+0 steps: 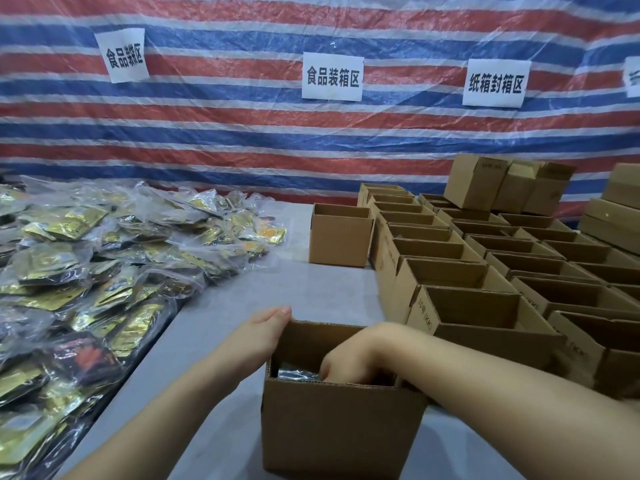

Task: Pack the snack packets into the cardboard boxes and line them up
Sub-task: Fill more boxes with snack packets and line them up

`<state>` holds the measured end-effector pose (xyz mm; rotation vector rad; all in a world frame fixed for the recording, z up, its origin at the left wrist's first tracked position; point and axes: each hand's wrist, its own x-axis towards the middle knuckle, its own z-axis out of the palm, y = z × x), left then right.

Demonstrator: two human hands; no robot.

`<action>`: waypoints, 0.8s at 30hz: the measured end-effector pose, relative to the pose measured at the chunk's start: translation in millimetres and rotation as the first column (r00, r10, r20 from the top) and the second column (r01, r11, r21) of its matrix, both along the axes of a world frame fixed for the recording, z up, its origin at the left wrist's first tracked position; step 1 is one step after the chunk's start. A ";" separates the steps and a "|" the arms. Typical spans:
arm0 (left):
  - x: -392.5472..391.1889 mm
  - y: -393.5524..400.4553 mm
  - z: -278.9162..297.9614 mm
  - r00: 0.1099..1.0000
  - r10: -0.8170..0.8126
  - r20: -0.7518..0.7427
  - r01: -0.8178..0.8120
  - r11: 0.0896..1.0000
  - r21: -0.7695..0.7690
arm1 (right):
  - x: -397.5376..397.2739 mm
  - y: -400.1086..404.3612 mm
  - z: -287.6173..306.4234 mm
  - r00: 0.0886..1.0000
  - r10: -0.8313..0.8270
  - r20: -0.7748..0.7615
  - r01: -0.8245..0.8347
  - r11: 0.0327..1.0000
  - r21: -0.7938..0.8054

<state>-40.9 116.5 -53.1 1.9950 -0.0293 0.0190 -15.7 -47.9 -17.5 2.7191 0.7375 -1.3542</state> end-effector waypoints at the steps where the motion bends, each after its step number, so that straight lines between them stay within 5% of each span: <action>1: -0.4 -0.4 0.8 1.000 0.004 -0.001 -0.004 1.000 -0.002 | 1.1 1.1 2.5 0.998 -0.046 -0.035 0.046 0.999 0.015; 5: -0.7 -1.3 3.2 1.000 0.000 -0.008 -0.001 0.999 -0.036 | 4.1 1.2 22.6 0.917 -0.297 -0.267 0.340 0.931 0.134; 10: -0.5 -2.7 1.2 0.999 0.003 -0.038 -0.005 0.998 -0.062 | -10.3 21.0 5.9 0.963 -0.262 -0.069 0.270 0.918 0.291; 15: -5.5 -1.8 5.1 0.999 0.005 -0.052 -0.011 0.992 -0.122 | -14.4 3.4 14.6 0.913 -0.336 -0.231 0.402 0.837 0.371; 19: -9.1 -5.5 12.2 0.995 0.068 -0.076 -0.080 0.984 -0.160 | -15.2 -37.9 24.8 0.940 -0.332 0.080 0.279 0.882 0.380; 24: -25.4 -9.3 19.1 0.983 0.104 -0.151 -0.144 0.947 -0.287 | -29.7 -39.8 32.1 0.956 -0.266 0.123 0.231 0.942 0.242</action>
